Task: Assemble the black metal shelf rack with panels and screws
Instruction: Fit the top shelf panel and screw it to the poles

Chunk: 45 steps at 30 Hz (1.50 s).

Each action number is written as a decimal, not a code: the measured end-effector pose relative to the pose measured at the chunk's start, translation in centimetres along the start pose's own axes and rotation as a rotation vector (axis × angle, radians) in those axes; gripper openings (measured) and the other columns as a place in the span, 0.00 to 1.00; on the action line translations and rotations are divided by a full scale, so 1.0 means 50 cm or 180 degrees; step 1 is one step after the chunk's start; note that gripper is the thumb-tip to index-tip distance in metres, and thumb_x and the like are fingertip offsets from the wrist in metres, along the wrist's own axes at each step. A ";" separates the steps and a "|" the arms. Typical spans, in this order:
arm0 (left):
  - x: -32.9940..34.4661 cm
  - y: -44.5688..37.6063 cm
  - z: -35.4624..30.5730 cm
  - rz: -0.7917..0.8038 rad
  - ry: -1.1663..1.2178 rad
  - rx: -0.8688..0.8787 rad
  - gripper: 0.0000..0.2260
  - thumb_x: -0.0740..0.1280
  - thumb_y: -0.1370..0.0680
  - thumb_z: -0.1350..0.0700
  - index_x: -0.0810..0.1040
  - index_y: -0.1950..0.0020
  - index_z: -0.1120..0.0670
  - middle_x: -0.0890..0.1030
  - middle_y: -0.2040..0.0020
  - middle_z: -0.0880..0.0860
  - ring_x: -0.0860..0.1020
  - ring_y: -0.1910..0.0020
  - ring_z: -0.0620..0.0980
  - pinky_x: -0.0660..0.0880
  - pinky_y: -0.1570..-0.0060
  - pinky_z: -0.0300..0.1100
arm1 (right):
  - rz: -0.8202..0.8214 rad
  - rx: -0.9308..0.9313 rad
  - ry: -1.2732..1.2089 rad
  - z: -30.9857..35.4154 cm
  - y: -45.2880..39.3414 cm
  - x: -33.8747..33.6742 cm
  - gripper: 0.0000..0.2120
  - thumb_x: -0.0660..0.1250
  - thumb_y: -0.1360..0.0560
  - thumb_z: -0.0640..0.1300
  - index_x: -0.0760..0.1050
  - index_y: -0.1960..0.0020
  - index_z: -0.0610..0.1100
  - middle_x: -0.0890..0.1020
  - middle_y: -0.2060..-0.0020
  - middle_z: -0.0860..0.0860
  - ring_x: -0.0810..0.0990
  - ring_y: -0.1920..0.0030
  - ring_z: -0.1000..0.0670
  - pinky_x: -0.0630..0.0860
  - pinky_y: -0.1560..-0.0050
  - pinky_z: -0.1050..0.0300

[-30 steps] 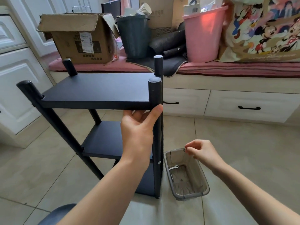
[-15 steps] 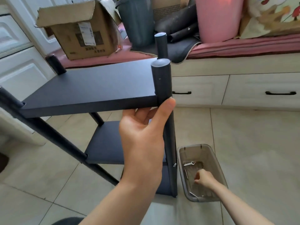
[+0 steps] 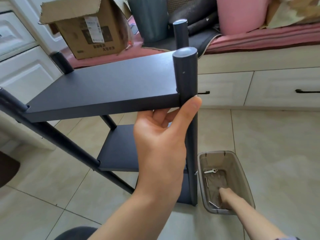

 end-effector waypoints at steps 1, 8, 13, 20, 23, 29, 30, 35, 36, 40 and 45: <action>0.000 0.001 0.000 0.0012 -0.0011 0.0003 0.16 0.76 0.36 0.53 0.82 0.50 0.56 0.86 0.58 0.50 0.85 0.56 0.47 0.80 0.52 0.37 | 0.0000 -0.0017 0.0025 0.002 0.001 0.002 0.15 0.61 0.22 0.38 0.70 0.35 0.42 0.75 0.33 0.42 0.76 0.34 0.44 0.72 0.39 0.58; 0.003 0.003 0.008 0.0111 -0.0120 -0.0044 0.12 0.78 0.31 0.55 0.82 0.51 0.55 0.85 0.59 0.48 0.84 0.55 0.47 0.80 0.51 0.38 | -0.0017 -0.0061 0.0343 -0.003 -0.002 0.004 0.18 0.58 0.23 0.37 0.68 0.33 0.40 0.74 0.34 0.42 0.76 0.35 0.43 0.74 0.39 0.53; 0.003 0.003 0.012 0.0096 -0.0131 -0.0088 0.12 0.77 0.31 0.55 0.82 0.50 0.56 0.85 0.59 0.48 0.84 0.55 0.47 0.80 0.50 0.38 | -0.0137 -0.0086 0.0464 -0.014 -0.006 -0.011 0.18 0.56 0.25 0.35 0.70 0.36 0.40 0.75 0.36 0.43 0.77 0.37 0.43 0.74 0.42 0.53; 0.008 0.003 0.014 0.0122 -0.0080 -0.0121 0.19 0.77 0.33 0.53 0.82 0.45 0.59 0.86 0.56 0.50 0.84 0.54 0.47 0.80 0.49 0.38 | -0.0242 -0.0115 0.0277 -0.021 0.012 -0.034 0.11 0.56 0.24 0.35 0.72 0.45 0.43 0.78 0.39 0.43 0.78 0.40 0.44 0.74 0.45 0.56; 0.011 0.004 0.013 0.0124 -0.0009 -0.0146 0.24 0.76 0.33 0.53 0.79 0.41 0.62 0.86 0.54 0.50 0.84 0.53 0.47 0.80 0.47 0.39 | -0.0397 -0.0193 -0.0026 -0.021 0.028 -0.061 0.09 0.59 0.23 0.38 0.65 0.60 0.47 0.78 0.43 0.43 0.79 0.45 0.45 0.72 0.49 0.58; 0.011 0.012 0.009 0.0081 0.0027 -0.0211 0.27 0.77 0.36 0.51 0.78 0.41 0.60 0.84 0.58 0.46 0.84 0.53 0.47 0.80 0.44 0.43 | -0.0784 -0.0453 -0.0501 0.004 0.094 -0.144 0.05 0.65 0.20 0.44 0.76 0.49 0.42 0.82 0.46 0.44 0.80 0.43 0.45 0.70 0.50 0.59; 0.009 0.014 0.009 0.0075 0.0040 -0.0228 0.27 0.77 0.36 0.51 0.78 0.41 0.60 0.84 0.59 0.46 0.84 0.53 0.47 0.80 0.44 0.43 | -0.0856 -0.0529 -0.0616 0.012 0.111 -0.163 0.07 0.67 0.21 0.45 0.78 0.48 0.42 0.83 0.46 0.45 0.80 0.43 0.46 0.71 0.50 0.60; 0.002 0.034 0.011 0.0057 0.0141 -0.0302 0.24 0.77 0.36 0.52 0.76 0.44 0.58 0.82 0.62 0.42 0.83 0.57 0.44 0.79 0.50 0.38 | -0.1743 -0.0989 -0.2716 0.045 0.256 -0.287 0.07 0.64 0.19 0.41 0.77 0.56 0.44 0.83 0.62 0.47 0.84 0.62 0.50 0.82 0.54 0.49; -0.001 0.039 0.011 0.0051 0.0150 -0.0322 0.24 0.77 0.36 0.52 0.76 0.44 0.58 0.81 0.63 0.41 0.83 0.57 0.43 0.79 0.50 0.37 | -0.1891 -0.1046 -0.3236 0.052 0.289 -0.304 0.09 0.63 0.18 0.40 0.76 0.57 0.43 0.83 0.62 0.44 0.84 0.63 0.50 0.83 0.55 0.47; -0.017 0.052 0.005 -0.0094 0.0102 -0.0395 0.26 0.78 0.37 0.50 0.78 0.42 0.57 0.86 0.54 0.48 0.85 0.52 0.48 0.79 0.55 0.34 | -0.1790 -0.1463 -0.4392 0.140 0.414 -0.348 0.11 0.58 0.16 0.43 0.76 0.52 0.39 0.85 0.63 0.45 0.85 0.61 0.48 0.82 0.59 0.53; -0.037 0.069 -0.020 -0.0290 0.0040 -0.0424 0.29 0.79 0.39 0.49 0.77 0.41 0.56 0.87 0.53 0.51 0.86 0.51 0.49 0.80 0.51 0.41 | -0.2116 -0.1794 -0.4427 0.222 0.560 -0.415 0.13 0.52 0.15 0.45 0.72 0.49 0.40 0.86 0.61 0.47 0.85 0.57 0.50 0.79 0.52 0.56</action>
Point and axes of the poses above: each hand's wrist, its own y-axis away from the middle knuckle, its own x-axis out of the palm, z = x × y, the point moved 9 cm from there along -y, towards the middle knuckle
